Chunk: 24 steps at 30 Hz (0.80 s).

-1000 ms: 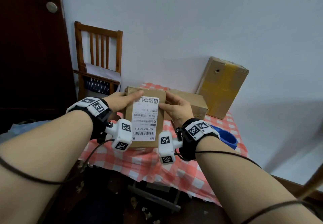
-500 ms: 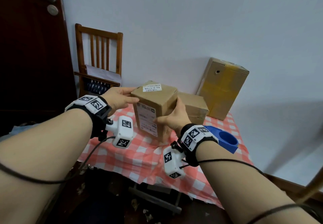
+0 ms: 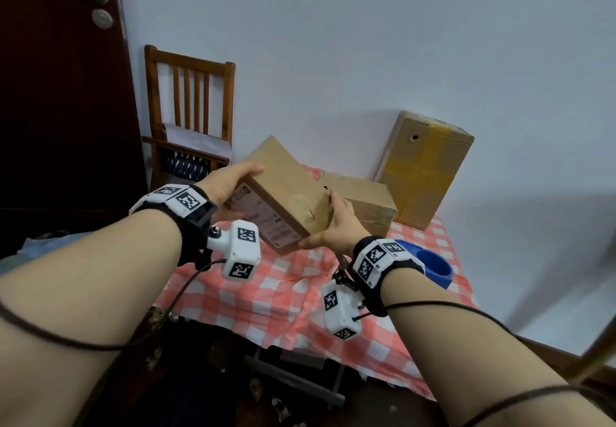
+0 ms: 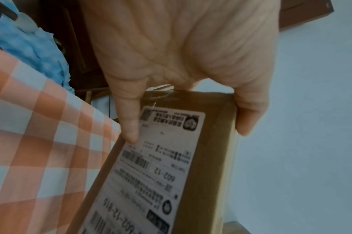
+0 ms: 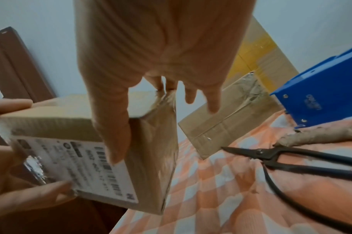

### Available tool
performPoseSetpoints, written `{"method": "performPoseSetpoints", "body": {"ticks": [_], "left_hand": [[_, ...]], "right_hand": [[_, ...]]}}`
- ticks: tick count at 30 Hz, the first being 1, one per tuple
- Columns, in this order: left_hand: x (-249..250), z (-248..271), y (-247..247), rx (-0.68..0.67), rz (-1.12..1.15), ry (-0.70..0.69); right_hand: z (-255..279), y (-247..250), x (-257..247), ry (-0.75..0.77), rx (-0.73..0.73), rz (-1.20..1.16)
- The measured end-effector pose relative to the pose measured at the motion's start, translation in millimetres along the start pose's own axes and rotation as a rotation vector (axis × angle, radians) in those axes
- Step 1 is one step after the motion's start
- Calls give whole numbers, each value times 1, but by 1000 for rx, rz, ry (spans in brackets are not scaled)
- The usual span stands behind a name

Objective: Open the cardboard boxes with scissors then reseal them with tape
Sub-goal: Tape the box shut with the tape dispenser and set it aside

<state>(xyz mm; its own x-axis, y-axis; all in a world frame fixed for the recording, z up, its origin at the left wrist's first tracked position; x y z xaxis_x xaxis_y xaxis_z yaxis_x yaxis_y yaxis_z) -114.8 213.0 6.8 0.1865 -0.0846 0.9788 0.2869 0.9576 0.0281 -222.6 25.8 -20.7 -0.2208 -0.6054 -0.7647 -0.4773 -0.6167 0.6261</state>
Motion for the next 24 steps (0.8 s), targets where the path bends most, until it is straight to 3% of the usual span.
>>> {"method": "performPoseSetpoints", "body": {"ticks": [5,8,10,13,15,17,24], "left_hand": [[-4,-1,0,46,82,58],[-3,-11,5,198,25,-3],[-1,-17,7,294,-164,-93],[3,-16,5,406,-627,-293],[6,-8,-6,345,-896,-512],[1,-2,-22,237,-1093,-642],[-2,-1,-39,183,-1217,-663]], "right_hand": [[-1,-4,-2,11,69,-82],[-3,-7,-2,49,111,-67],[-3,-7,-2,87,127,-21],[-3,-7,-5,167,126,102],[-2,-9,-6,201,112,153],[-1,-11,-8,213,122,151],[4,-14,-16,305,106,143]]}}
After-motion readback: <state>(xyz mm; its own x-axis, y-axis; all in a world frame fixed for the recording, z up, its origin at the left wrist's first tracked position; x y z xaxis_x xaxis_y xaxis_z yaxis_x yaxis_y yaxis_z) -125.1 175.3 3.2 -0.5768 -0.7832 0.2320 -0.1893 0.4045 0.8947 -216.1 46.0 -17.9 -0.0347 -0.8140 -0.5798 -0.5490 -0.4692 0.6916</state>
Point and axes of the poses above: each hand's wrist, its own z-axis away from the middle knuckle, its own y-axis out of the back of the hand, x = y × z, the point moved 4 cm from there along -z, towards the middle knuckle, and after that the axes turned 11 degrees about x, right-handed, at the moved point
